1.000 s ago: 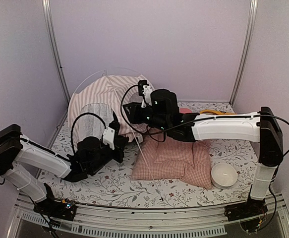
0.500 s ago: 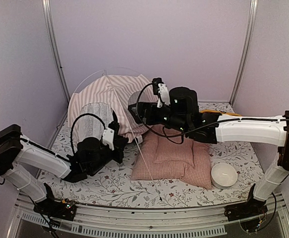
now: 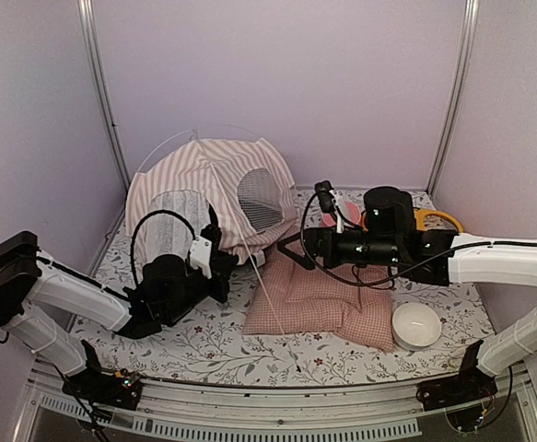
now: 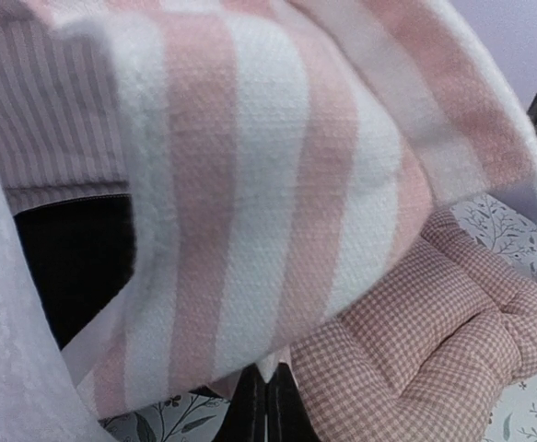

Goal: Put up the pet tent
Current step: Pick up the tent pole from the tent.

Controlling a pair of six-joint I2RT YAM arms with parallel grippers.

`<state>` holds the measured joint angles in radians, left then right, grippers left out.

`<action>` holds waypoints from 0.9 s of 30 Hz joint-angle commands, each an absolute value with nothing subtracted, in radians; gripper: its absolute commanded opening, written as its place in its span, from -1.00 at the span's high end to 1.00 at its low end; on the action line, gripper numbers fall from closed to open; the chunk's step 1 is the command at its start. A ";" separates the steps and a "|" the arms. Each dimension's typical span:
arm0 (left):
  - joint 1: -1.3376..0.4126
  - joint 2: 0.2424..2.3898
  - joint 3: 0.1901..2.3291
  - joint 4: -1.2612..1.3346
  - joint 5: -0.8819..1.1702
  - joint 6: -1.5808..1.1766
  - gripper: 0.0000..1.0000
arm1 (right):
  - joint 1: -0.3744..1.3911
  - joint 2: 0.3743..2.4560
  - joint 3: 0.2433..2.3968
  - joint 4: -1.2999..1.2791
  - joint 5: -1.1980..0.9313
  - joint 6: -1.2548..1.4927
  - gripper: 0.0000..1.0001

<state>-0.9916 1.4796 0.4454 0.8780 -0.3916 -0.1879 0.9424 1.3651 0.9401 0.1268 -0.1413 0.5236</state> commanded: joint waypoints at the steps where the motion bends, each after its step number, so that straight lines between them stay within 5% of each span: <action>1: -0.984 1.454 0.448 0.896 -0.381 -0.176 1.00 | 0.950 1.358 0.901 0.083 -0.470 0.537 -0.77; 27: -0.985 1.339 0.451 0.822 -0.380 -0.129 1.00 | 1.109 1.511 0.898 -0.122 -0.630 0.377 -0.11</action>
